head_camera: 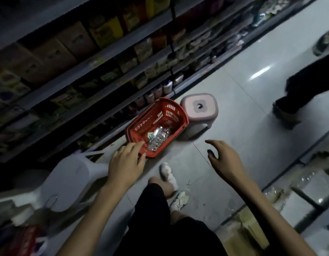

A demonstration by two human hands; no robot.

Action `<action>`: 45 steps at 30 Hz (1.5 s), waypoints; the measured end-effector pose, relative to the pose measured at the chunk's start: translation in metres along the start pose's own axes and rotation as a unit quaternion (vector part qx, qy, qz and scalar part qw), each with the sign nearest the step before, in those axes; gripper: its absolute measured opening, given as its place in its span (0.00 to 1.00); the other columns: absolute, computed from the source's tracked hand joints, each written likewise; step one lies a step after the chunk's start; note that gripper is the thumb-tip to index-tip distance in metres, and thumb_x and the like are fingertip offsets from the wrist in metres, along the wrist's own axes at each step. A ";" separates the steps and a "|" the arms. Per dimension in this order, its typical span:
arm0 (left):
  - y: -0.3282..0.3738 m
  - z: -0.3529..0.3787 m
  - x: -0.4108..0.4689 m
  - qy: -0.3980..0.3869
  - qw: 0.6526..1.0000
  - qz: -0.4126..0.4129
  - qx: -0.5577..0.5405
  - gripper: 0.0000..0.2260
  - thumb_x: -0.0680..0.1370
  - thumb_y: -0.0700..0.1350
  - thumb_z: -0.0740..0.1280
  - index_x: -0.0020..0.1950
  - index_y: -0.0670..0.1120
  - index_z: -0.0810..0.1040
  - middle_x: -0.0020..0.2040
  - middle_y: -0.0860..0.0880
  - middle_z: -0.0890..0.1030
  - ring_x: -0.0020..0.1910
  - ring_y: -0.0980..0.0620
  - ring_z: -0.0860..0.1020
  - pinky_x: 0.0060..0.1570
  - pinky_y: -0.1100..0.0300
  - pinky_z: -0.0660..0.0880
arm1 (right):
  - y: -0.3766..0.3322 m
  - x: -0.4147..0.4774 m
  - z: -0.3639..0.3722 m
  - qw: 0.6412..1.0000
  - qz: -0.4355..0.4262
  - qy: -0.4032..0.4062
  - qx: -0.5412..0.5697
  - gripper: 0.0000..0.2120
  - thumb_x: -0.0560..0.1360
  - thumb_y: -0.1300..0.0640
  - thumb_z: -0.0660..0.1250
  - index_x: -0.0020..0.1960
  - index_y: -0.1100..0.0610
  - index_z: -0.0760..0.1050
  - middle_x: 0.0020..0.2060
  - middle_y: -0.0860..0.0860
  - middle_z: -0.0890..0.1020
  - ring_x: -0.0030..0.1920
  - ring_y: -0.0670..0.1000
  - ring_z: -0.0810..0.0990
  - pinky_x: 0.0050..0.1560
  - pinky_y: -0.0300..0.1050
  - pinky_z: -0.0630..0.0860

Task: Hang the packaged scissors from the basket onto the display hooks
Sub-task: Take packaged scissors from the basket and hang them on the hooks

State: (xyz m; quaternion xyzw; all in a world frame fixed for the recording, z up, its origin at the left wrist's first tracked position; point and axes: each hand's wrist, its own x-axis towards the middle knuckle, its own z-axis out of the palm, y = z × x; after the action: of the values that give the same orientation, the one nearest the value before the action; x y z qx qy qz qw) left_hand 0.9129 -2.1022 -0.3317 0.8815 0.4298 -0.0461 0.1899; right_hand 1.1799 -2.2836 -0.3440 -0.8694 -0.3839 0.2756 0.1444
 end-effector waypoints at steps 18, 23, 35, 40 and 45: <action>0.027 0.077 0.114 -0.020 0.957 -0.281 -0.076 0.22 0.78 0.55 0.68 0.71 0.50 0.74 0.65 0.49 0.78 0.61 0.44 0.78 0.54 0.48 0.77 | -0.006 0.249 -0.026 0.934 -0.203 -0.212 -0.206 0.20 0.75 0.56 0.71 0.67 0.52 0.77 0.62 0.54 0.81 0.55 0.62 0.82 0.51 0.53 0.80; 0.032 0.158 0.155 -0.040 0.929 -0.357 -0.086 0.21 0.78 0.54 0.66 0.70 0.52 0.73 0.63 0.49 0.78 0.57 0.43 0.80 0.50 0.50 0.78 | 0.006 0.340 0.040 0.888 -0.263 -0.300 -0.227 0.23 0.76 0.57 0.69 0.71 0.50 0.73 0.60 0.57 0.80 0.55 0.64 0.81 0.51 0.58 0.80; -0.037 0.415 0.286 -0.072 0.891 -0.418 -0.162 0.20 0.81 0.54 0.64 0.72 0.51 0.71 0.69 0.47 0.75 0.60 0.44 0.79 0.53 0.50 0.78 | 0.076 0.495 0.280 0.831 -0.247 -0.408 -0.288 0.16 0.75 0.58 0.72 0.62 0.59 0.79 0.52 0.59 0.85 0.51 0.62 0.84 0.49 0.52 0.80; -0.092 0.532 0.347 -0.100 0.894 -0.391 -0.194 0.24 0.79 0.53 0.68 0.73 0.51 0.69 0.72 0.44 0.71 0.66 0.40 0.76 0.61 0.46 0.75 | 0.095 0.539 0.385 0.834 -0.206 -0.422 -0.289 0.15 0.80 0.58 0.67 0.63 0.65 0.77 0.57 0.64 0.82 0.58 0.64 0.81 0.56 0.52 0.75; -0.143 0.613 0.395 -0.123 0.941 -0.306 -0.081 0.31 0.75 0.58 0.71 0.76 0.53 0.67 0.76 0.47 0.68 0.71 0.41 0.71 0.62 0.44 0.74 | 0.119 0.575 0.476 0.841 -0.188 -0.410 -0.300 0.23 0.77 0.48 0.72 0.68 0.55 0.74 0.58 0.58 0.83 0.58 0.61 0.81 0.55 0.52 0.76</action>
State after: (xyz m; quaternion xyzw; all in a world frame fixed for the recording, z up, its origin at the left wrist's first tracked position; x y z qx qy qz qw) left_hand 1.1001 -1.9593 -1.0369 0.6763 0.6546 -0.1747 0.2891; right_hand 1.2877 -1.9141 -0.9948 -0.5889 -0.6277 0.4462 -0.2450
